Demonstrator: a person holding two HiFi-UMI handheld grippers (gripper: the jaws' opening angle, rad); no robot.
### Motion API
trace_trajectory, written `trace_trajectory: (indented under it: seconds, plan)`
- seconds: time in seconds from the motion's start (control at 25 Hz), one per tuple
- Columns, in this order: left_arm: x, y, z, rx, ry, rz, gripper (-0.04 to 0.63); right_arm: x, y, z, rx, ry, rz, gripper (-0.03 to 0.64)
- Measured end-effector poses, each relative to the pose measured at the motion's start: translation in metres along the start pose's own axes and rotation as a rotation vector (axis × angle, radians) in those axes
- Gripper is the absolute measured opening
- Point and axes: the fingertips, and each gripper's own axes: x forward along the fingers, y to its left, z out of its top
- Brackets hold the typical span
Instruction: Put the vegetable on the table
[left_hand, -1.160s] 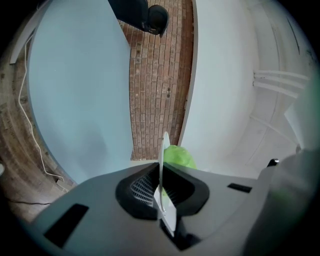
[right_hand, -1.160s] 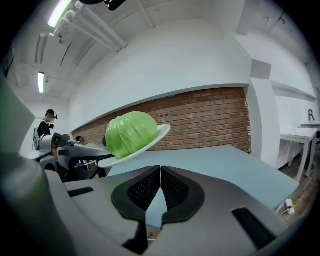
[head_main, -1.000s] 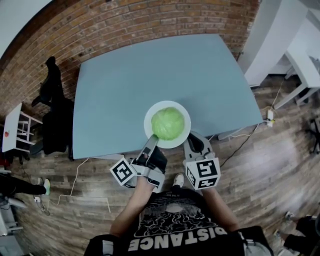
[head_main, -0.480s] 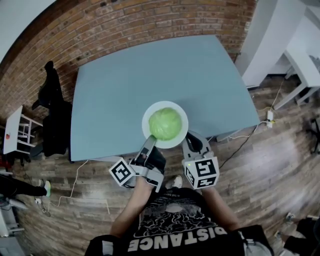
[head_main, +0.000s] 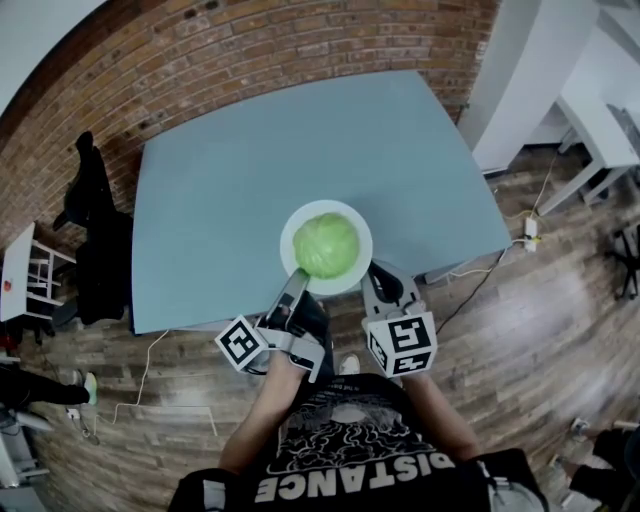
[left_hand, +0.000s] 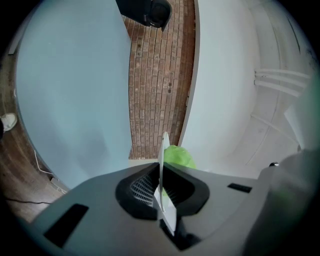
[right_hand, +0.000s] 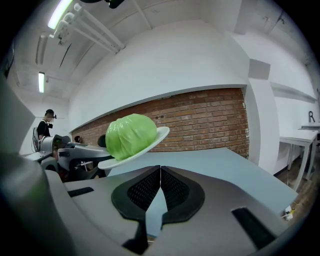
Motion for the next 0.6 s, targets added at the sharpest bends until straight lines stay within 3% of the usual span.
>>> trace_trajectory:
  seconds: [0.6]
  plan:
    - [0.038, 0.01, 0.025, -0.006, 0.015, 0.009, 0.014, 0.038, -0.016, 0.009, -0.011, 0.008, -0.012, 0.009]
